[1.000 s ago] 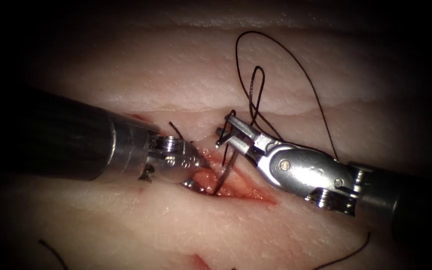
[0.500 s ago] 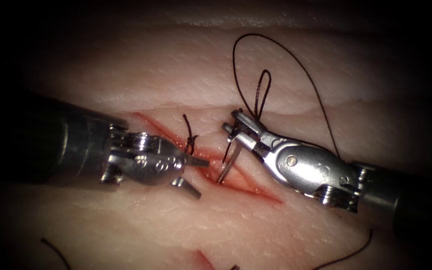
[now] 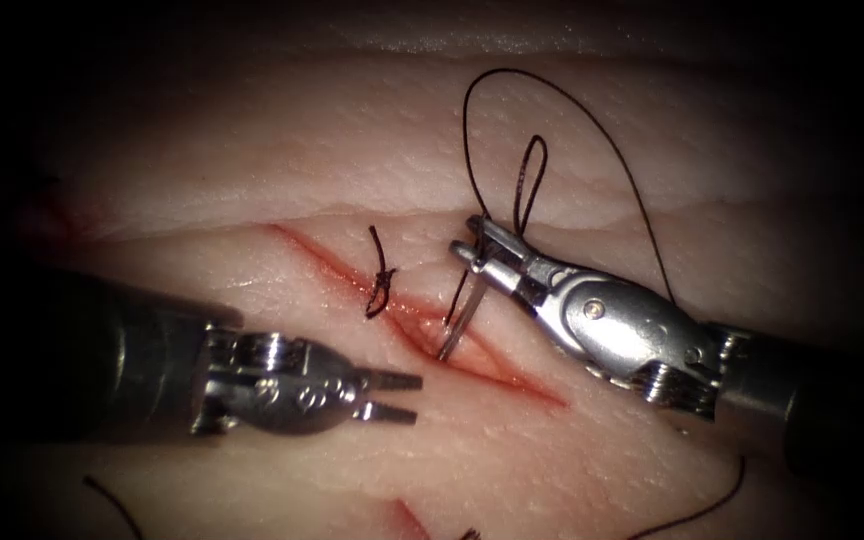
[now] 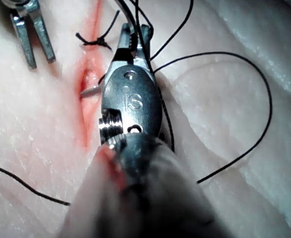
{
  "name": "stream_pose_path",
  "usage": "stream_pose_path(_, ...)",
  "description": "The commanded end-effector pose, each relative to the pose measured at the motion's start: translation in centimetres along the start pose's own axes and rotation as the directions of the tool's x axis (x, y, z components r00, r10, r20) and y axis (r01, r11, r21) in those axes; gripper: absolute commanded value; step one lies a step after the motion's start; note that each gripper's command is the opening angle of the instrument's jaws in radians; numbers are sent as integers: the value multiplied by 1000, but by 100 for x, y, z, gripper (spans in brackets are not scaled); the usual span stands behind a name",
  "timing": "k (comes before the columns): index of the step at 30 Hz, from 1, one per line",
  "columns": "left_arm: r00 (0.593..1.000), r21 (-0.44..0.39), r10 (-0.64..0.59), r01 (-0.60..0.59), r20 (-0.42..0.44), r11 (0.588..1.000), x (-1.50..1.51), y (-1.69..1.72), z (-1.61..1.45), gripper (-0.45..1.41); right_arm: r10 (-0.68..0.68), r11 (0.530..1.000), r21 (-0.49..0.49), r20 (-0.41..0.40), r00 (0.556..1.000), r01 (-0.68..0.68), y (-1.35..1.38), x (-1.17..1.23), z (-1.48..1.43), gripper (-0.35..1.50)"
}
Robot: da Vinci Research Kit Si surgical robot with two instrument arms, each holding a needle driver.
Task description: Wound Closure
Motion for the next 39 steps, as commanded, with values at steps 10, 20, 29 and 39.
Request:
stream_pose_path(10, 1000, 0, -29, 29, -4, 1000, -25, 8, 25, 12, 159, 987, 7, 14, 987, -159, 4, -14, 15, -35)
stream_pose_path(20, 999, 1, -34, 34, -4, 999, -27, 7, 26, 5, 188, 982, 11, 35, 982, -188, 10, -13, 16, -35)
stream_pose_path(29, 999, 1, -47, 47, -6, 999, -36, 6, 37, 5, 235, 972, 11, 42, 971, -236, 12, -12, 17, -35)
stream_pose_path(39, 999, 2, -50, 50, -5, 999, -46, 5, 38, 5, 278, 960, 21, 64, 958, -280, 13, -11, 19, -35)
